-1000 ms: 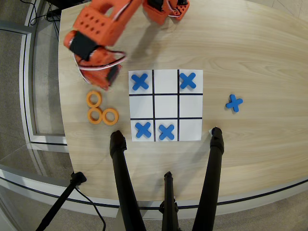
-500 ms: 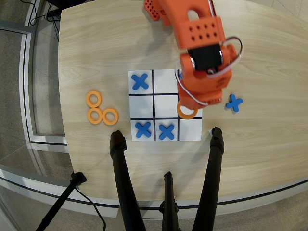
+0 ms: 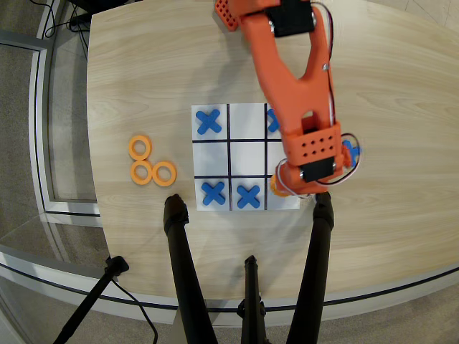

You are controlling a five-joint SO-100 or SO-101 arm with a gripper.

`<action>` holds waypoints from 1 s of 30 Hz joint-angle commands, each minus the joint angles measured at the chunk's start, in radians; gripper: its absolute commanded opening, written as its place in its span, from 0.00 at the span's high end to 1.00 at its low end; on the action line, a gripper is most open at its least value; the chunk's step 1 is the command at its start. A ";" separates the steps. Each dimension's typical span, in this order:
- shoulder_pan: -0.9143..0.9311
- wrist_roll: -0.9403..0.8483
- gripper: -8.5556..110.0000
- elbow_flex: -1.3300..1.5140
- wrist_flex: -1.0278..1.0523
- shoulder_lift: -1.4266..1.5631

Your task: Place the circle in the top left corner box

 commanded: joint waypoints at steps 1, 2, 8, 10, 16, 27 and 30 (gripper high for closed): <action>0.017 0.008 0.93 -0.074 -0.011 -0.025; 0.020 0.011 0.93 -0.089 -0.009 -0.038; 0.021 0.025 0.93 -0.124 -0.012 -0.080; 0.018 0.031 0.93 -0.130 -0.015 -0.084; 0.015 0.040 0.93 -0.132 -0.038 -0.098; -0.005 0.055 0.93 -0.115 -0.054 -0.101; -0.008 0.060 0.93 -0.109 -0.052 -0.098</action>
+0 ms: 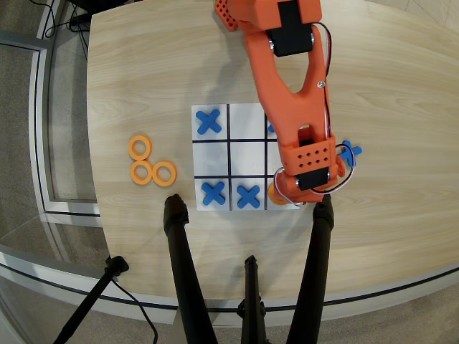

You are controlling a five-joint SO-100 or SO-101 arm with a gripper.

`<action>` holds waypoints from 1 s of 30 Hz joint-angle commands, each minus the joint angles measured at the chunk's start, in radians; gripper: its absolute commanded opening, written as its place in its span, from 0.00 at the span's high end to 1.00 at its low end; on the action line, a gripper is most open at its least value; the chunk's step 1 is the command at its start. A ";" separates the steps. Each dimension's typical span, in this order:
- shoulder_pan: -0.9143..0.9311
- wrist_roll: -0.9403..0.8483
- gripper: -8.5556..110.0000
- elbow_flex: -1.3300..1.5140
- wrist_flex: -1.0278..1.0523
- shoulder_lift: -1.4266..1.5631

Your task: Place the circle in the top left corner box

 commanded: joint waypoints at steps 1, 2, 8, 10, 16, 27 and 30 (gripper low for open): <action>-0.012 0.015 0.93 -0.008 -0.003 0.009; -0.014 0.015 0.93 -0.008 -0.003 0.009; -0.015 0.017 0.93 -0.008 -0.005 0.008; -0.015 0.017 0.93 -0.008 -0.003 0.008; -0.011 0.018 0.90 -0.009 0.000 0.012; 0.000 0.025 0.87 -0.066 0.037 0.044; 0.009 0.023 0.87 -0.069 0.048 0.080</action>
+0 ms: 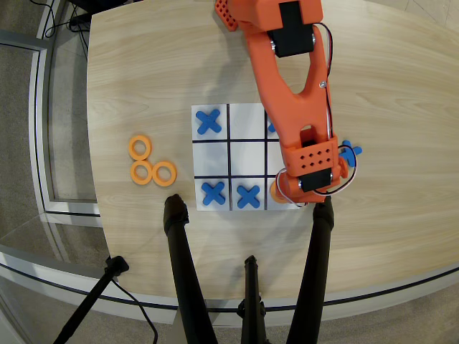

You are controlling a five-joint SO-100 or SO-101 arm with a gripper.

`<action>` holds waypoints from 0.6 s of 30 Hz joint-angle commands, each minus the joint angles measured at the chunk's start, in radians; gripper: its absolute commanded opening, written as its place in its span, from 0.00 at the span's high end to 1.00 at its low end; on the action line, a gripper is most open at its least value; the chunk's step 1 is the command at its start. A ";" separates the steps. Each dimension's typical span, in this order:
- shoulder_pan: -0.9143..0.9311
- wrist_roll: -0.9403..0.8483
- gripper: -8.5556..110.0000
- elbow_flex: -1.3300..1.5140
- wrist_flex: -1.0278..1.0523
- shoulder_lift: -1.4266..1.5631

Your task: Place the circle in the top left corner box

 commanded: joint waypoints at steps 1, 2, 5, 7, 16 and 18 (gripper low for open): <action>0.021 -0.002 0.87 -0.040 0.012 0.095; 0.029 -0.005 0.87 -0.040 0.017 0.117; 0.066 -0.044 0.85 -0.038 0.060 0.225; 0.098 -0.061 0.85 -0.026 0.089 0.330; 0.167 -0.209 0.85 0.738 0.083 1.078; 0.170 -0.229 0.85 0.996 0.041 1.273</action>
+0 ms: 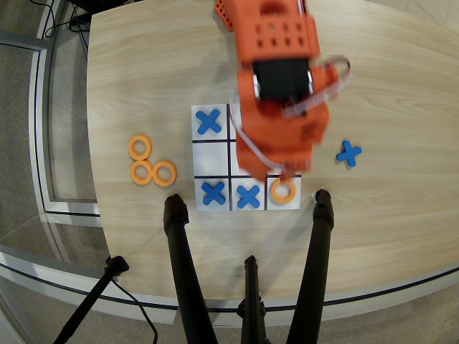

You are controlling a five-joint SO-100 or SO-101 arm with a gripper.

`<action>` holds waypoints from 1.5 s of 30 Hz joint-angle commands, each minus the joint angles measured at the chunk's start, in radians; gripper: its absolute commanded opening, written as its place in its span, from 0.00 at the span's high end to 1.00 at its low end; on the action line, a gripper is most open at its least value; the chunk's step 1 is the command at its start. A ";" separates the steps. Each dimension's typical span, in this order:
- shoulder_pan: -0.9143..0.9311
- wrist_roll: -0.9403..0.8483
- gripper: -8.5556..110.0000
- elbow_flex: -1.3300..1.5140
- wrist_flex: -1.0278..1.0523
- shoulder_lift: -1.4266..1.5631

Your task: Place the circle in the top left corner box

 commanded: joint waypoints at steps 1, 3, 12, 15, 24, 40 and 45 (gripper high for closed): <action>0.017 -0.029 0.85 0.462 -0.063 0.387; 0.029 -0.034 0.85 0.672 -0.100 0.575; 0.055 -0.034 0.86 1.135 0.098 1.192; 0.057 -0.035 0.86 1.181 0.229 1.321; 0.146 -0.040 0.93 1.183 0.391 1.319; 1.706 -0.029 0.92 1.183 0.417 1.359; 1.793 -0.029 0.92 1.183 0.417 1.358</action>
